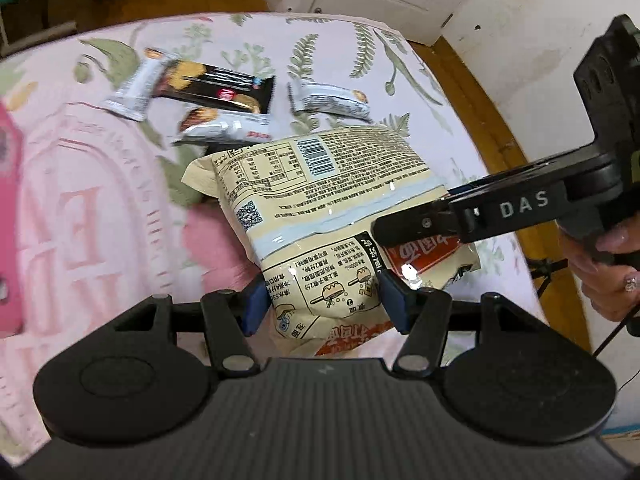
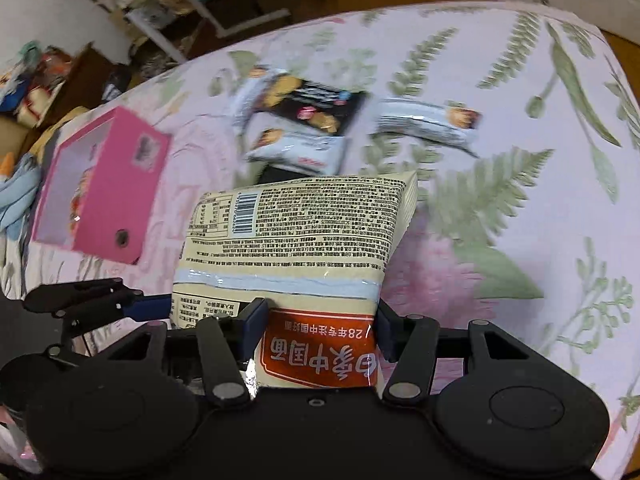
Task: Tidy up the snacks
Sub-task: 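Carry the beige bag into the pink box and open the right gripper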
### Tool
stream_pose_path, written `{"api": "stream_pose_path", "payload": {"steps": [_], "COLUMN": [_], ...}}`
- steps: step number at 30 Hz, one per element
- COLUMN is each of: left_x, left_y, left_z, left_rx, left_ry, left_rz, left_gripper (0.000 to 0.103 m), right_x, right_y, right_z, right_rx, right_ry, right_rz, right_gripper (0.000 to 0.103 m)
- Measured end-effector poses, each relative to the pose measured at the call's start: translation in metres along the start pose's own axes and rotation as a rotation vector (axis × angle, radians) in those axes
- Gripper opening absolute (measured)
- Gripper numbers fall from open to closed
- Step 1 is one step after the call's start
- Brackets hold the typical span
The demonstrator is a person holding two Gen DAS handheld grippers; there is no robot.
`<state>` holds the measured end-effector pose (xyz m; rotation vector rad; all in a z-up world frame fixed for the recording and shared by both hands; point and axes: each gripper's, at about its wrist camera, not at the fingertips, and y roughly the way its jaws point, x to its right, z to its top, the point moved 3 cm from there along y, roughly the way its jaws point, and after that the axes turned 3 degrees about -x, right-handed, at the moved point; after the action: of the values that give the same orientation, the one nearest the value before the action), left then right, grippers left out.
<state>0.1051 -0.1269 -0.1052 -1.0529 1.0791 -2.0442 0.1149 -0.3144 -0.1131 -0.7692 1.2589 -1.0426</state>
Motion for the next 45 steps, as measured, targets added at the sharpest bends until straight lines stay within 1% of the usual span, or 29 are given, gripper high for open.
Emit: {"api": "stream_pose_path", "payload": {"steps": [2,5,7,9,13,16,21,23,27,29,32,34,38,45], "left_x": [-0.005,-0.015,-0.023,-0.031,-0.052,-0.071,-0.098,-0.109,-0.131,-0.140,-0.157,-0.169,-0.188,-0.246], "left_y": [-0.010,-0.025,-0.039,-0.054,-0.084,-0.105,-0.144,-0.157,-0.180,-0.190,-0.203,-0.210,-0.212,-0.212], "left_z": [-0.009,-0.022,-0.031,-0.040,-0.055,-0.068,-0.083,-0.085,-0.086,-0.086,-0.084,-0.081,-0.068,-0.034], "left_rx": [-0.008,-0.006,0.005,0.025,0.050,0.062,0.124,0.150,0.193,0.212,0.255,0.291,0.317,0.351], "left_ry": [0.008,-0.010,-0.029,-0.035,-0.052,-0.092,-0.124,-0.136,-0.164,-0.170,-0.190,-0.208,-0.222,-0.289], "left_rz": [0.015,0.006,0.000,0.017,0.045,0.050,0.078,0.078,0.057,0.060,0.089,0.098,0.150,0.201], "left_gripper": [0.058,0.058,0.057,0.058,0.058,0.057,0.058,0.058,0.058,0.058,0.058,0.058,0.058,0.058], "right_x": [-0.011,-0.029,-0.045,-0.060,-0.091,-0.121,-0.169,-0.184,-0.206,-0.216,-0.233,-0.243,-0.261,-0.289], "right_y": [0.003,0.004,0.004,0.006,0.014,0.016,0.015,0.013,0.010,0.008,0.006,0.008,0.018,0.044], "right_z": [-0.006,-0.014,-0.017,-0.020,-0.023,-0.024,-0.019,-0.016,-0.004,0.001,0.009,0.016,0.033,0.068], "right_rx": [0.005,-0.002,-0.002,0.013,0.009,0.005,0.001,0.006,0.019,0.017,0.004,0.012,0.031,0.057], "right_ry": [-0.006,-0.035,-0.067,-0.092,-0.116,-0.184,-0.284,-0.311,-0.354,-0.380,-0.415,-0.436,-0.465,-0.498], "right_rz": [0.018,0.039,0.054,0.075,0.123,0.139,0.162,0.170,0.192,0.199,0.226,0.232,0.224,0.224], "right_gripper": [0.061,0.061,0.061,0.062,0.062,0.062,0.063,0.063,0.063,0.061,0.056,0.055,0.055,0.055]}}
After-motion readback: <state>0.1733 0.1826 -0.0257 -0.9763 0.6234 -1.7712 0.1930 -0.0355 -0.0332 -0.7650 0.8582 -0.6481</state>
